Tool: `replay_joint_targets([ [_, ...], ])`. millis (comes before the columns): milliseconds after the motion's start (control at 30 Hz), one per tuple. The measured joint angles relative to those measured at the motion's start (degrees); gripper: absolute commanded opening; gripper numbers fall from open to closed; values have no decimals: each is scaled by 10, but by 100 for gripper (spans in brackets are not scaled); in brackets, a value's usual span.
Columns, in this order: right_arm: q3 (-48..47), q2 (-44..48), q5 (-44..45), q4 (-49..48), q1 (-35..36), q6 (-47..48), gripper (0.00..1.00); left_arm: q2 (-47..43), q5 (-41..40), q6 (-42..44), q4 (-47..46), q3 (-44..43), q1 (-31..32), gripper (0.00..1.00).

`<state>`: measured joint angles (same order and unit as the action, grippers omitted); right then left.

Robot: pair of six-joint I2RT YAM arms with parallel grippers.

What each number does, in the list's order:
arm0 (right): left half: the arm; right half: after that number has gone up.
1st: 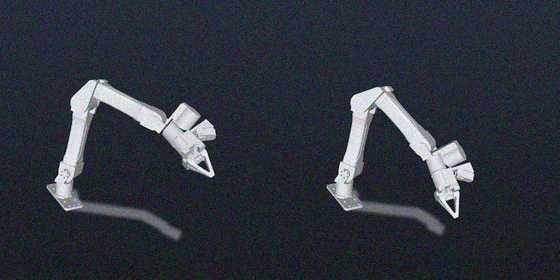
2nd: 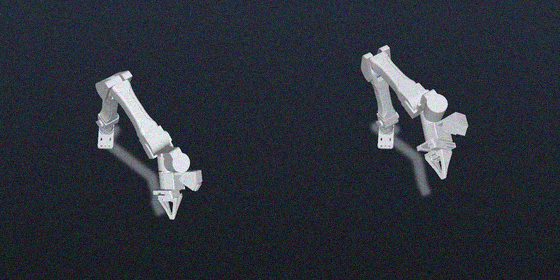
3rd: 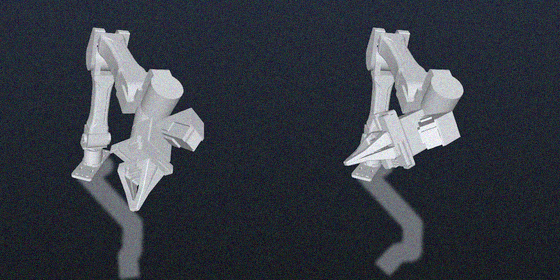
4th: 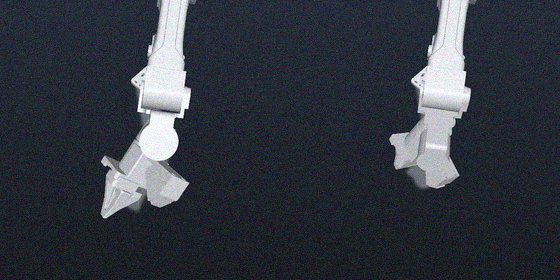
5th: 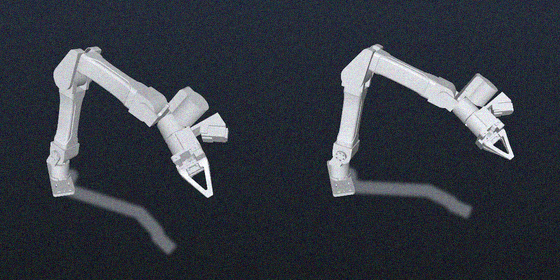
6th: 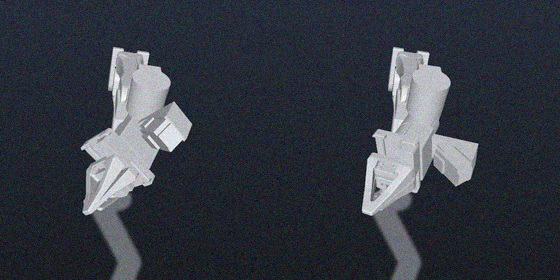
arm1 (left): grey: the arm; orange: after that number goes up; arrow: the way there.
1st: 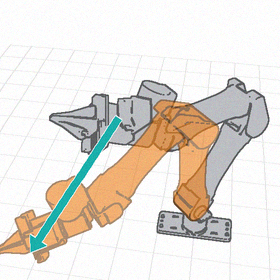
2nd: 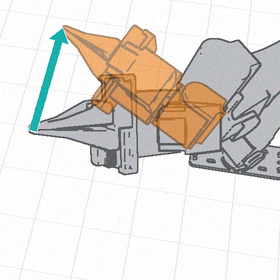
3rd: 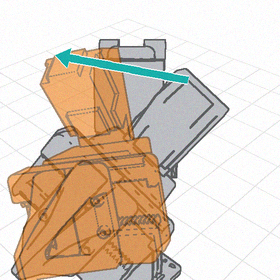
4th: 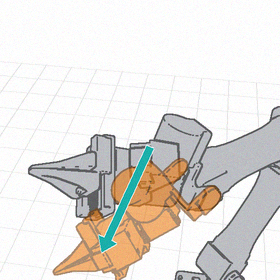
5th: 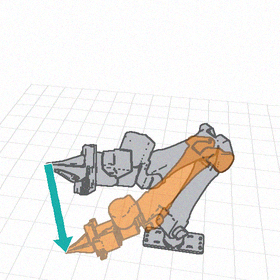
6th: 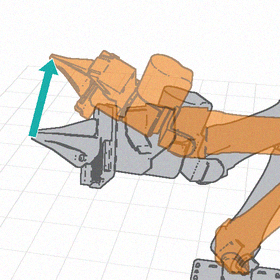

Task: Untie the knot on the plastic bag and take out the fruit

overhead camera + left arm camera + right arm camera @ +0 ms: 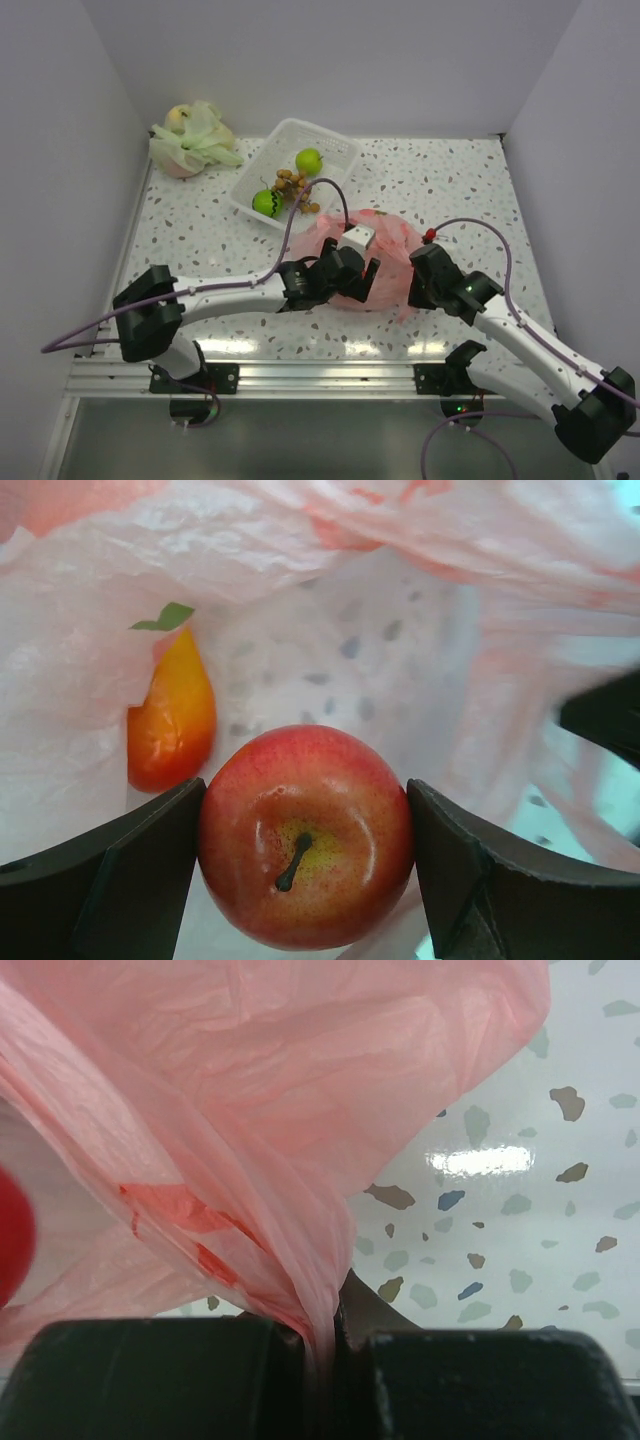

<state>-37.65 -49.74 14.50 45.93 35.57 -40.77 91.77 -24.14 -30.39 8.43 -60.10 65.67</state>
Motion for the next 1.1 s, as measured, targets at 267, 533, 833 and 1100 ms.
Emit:
replay_joint_targets([
  [267,1,-16,10,3,0,-1,0,-127,65,13,100,-86,-5,27],
  [533,4,-12,9,5,0,-2,0,-116,119,33,139,-292,-175,27],
  [833,4,-5,6,10,0,-2,0,30,145,24,134,-321,-384,34],
  [1100,3,-4,5,21,0,-1,0,204,154,21,183,-385,-443,91],
])
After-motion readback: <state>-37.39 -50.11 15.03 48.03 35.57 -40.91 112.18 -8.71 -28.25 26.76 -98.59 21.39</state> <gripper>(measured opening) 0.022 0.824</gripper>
